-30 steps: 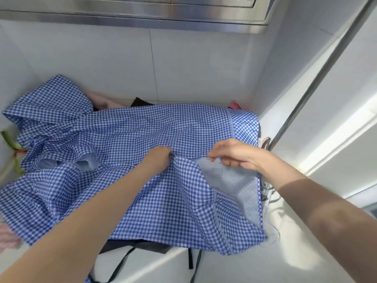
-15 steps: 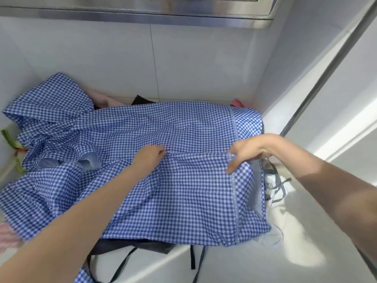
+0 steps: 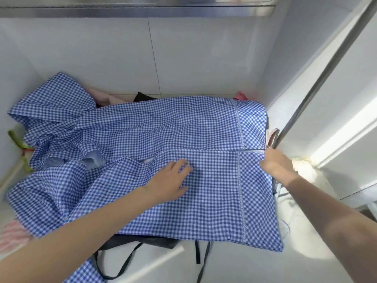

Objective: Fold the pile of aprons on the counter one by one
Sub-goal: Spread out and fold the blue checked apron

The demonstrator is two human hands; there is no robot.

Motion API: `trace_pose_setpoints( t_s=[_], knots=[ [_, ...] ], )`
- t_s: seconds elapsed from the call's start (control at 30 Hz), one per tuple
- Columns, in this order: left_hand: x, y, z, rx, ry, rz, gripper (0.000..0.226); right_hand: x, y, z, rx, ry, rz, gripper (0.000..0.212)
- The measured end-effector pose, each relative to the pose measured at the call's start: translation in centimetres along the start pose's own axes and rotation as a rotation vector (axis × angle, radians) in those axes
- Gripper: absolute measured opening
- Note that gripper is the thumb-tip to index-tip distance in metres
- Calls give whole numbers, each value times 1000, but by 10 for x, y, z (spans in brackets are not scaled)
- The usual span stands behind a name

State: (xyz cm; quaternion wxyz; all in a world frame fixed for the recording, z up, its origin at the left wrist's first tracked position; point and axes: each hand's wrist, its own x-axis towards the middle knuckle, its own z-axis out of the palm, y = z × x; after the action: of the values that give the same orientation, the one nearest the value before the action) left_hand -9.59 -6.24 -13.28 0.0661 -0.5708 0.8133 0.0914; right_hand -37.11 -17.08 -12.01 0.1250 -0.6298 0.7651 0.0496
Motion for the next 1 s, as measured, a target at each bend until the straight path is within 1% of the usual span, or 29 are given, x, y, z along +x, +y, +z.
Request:
trace_pose_setpoints(
  t_s=[0.03, 0.1, 0.17, 0.23, 0.27, 0.3, 0.33, 0.37, 0.4, 0.47, 0.5, 0.53, 0.57, 0.6, 0.63, 0.67, 0.73, 0.77, 0.8, 0.83, 0.87, 0.93, 0.97, 1.0],
  knots=[
    [-7, 5, 7, 3, -105, 31, 60, 0, 3, 2, 51, 50, -2, 25],
    [-16, 9, 22, 0, -301, 15, 72, 0, 7, 4, 159, 139, -49, 23],
    [-21, 6, 35, 17, -417, -14, 82, -1, 6, 2, 190, 165, -92, 23],
    [-27, 1, 44, 33, -452, -14, 88, -7, 3, 2, 180, 193, -94, 30],
    [-31, 0, 49, 38, -450, -11, 92, -13, 2, 2, 149, 254, -123, 35],
    [-35, -2, 52, 47, -442, -2, 95, -19, -1, 1, 99, 327, -196, 37],
    [-40, -3, 55, 69, -433, 9, 100, -27, -5, 2, 54, 371, -315, 37],
    [-45, -4, 58, 120, -431, 26, 105, -36, -10, 3, 21, 334, -456, 36],
    [-50, -4, 62, 183, -430, 44, 109, -47, -16, 7, -5, 210, -604, 37],
    [-57, -4, 70, 242, -392, 32, 113, -70, -31, 21, -119, -171, -836, 50],
    [-60, -4, 74, 247, -350, 15, 114, -81, -37, 29, -185, -330, -888, 61],
    [-63, -2, 76, 250, -293, 11, 117, -92, -42, 37, -242, -436, -901, 72],
    [-66, -1, 76, 264, -260, 8, 123, -101, -44, 44, -286, -495, -893, 82],
    [-68, 0, 76, 245, -287, -46, 127, -109, -46, 52, -321, -512, -891, 88],
    [-66, 2, 75, 252, -307, -88, 126, -114, -46, 57, -363, -499, -901, 94],
    [-69, 5, 78, 263, -280, -131, 120, -122, -47, 63, -419, -485, -921, 98],
    [-68, 12, 71, 240, -292, -124, 100, -129, -43, 75, -505, -457, -916, 104],
    [-65, 13, 72, 221, -247, -108, 86, -132, -41, 81, -548, -450, -900, 104],
    [-65, 12, 70, 195, -286, -119, 72, -135, -39, 87, -594, -442, -871, 101],
    [-65, 10, 64, 116, -330, -140, 63, -136, -35, 93, -633, -424, -828, 93],
    [-64, 9, 57, 29, -368, -151, 59, -135, -32, 96, -668, -394, -780, 83],
    [-66, 12, 44, -44, -428, -146, 54, -130, -29, 87, -743, -307, -735, 60],
    [-67, 16, 38, -48, -450, -137, 53, -125, -28, 77, -752, -269, -755, 47],
    [-68, 22, 34, -34, -485, -122, 52, -119, -26, 65, -730, -276, -792, 38]
  ],
)
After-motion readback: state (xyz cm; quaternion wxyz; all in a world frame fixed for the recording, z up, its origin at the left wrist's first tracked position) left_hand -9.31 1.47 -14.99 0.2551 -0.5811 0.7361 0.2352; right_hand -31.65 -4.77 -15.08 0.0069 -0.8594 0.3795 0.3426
